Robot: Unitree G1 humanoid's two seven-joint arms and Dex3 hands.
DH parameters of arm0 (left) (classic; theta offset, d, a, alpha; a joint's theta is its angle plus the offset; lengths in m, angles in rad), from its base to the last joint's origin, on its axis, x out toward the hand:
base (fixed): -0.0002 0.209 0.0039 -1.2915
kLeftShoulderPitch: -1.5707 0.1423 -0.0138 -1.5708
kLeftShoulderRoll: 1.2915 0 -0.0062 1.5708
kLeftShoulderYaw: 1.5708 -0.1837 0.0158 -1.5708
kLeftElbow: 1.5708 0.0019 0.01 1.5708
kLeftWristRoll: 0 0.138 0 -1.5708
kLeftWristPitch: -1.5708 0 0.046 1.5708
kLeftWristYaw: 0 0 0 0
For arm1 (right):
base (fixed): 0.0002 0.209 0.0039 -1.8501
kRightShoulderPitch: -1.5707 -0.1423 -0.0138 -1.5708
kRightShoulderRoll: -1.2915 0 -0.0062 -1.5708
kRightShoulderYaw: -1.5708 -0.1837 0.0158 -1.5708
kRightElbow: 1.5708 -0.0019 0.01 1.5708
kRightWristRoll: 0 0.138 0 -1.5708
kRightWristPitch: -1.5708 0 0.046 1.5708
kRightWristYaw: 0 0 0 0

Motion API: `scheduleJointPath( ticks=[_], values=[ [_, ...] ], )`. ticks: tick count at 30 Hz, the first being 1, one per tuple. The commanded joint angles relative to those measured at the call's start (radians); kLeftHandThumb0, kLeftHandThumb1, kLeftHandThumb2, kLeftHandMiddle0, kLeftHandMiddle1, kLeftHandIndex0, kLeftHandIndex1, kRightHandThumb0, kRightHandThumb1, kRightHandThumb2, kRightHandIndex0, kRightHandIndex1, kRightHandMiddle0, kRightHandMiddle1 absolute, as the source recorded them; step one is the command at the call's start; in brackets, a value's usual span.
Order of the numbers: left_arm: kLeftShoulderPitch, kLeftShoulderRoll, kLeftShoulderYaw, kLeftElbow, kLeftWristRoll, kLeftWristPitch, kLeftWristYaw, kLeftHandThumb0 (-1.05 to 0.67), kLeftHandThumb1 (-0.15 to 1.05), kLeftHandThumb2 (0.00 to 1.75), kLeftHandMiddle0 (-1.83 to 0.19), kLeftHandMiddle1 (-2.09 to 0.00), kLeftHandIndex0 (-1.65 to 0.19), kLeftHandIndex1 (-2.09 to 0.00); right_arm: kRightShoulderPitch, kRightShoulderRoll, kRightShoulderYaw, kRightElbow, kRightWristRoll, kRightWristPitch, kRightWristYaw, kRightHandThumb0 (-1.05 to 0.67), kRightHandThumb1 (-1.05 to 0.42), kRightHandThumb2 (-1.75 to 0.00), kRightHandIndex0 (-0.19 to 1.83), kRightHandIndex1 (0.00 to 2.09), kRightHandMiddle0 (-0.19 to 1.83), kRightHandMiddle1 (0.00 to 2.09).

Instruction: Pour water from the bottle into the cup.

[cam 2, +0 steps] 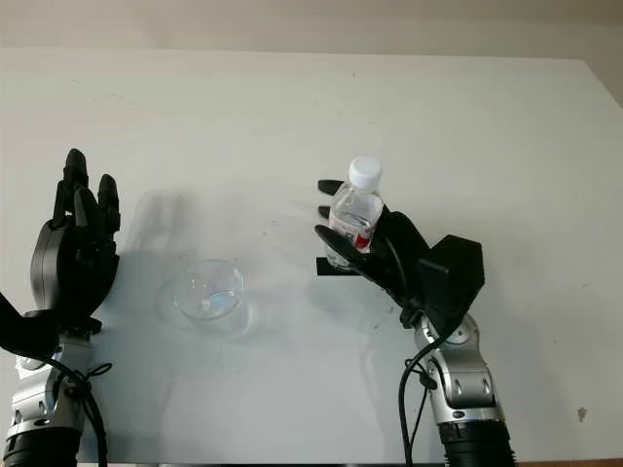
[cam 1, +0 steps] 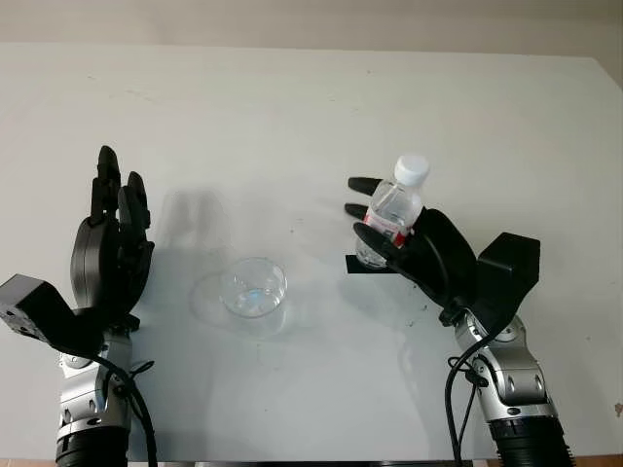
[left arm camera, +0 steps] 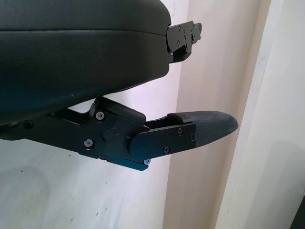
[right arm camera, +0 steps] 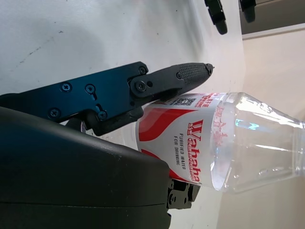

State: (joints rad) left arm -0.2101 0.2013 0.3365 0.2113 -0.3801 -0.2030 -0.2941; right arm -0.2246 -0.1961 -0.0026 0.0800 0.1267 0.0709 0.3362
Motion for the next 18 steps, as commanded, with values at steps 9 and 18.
scheduleJointPath(
  ticks=[9,18],
  values=[
    [-0.003,0.005,0.006,0.006,-0.003,0.001,0.000,-0.78,1.05,0.55,0.17,-0.06,0.18,-0.02,0.040,-0.032,-0.013,0.011,0.001,-0.072,0.049,-0.77,-0.96,-0.05,-0.19,0.01,-0.19,0.07],
    [-0.006,0.004,0.004,0.011,0.001,-0.001,0.009,-0.78,1.05,0.55,0.16,-0.06,0.17,-0.03,0.025,-0.021,-0.029,0.123,-0.056,-0.241,-0.016,-0.98,-0.95,-0.06,-0.19,0.00,-0.19,0.00]
  ],
)
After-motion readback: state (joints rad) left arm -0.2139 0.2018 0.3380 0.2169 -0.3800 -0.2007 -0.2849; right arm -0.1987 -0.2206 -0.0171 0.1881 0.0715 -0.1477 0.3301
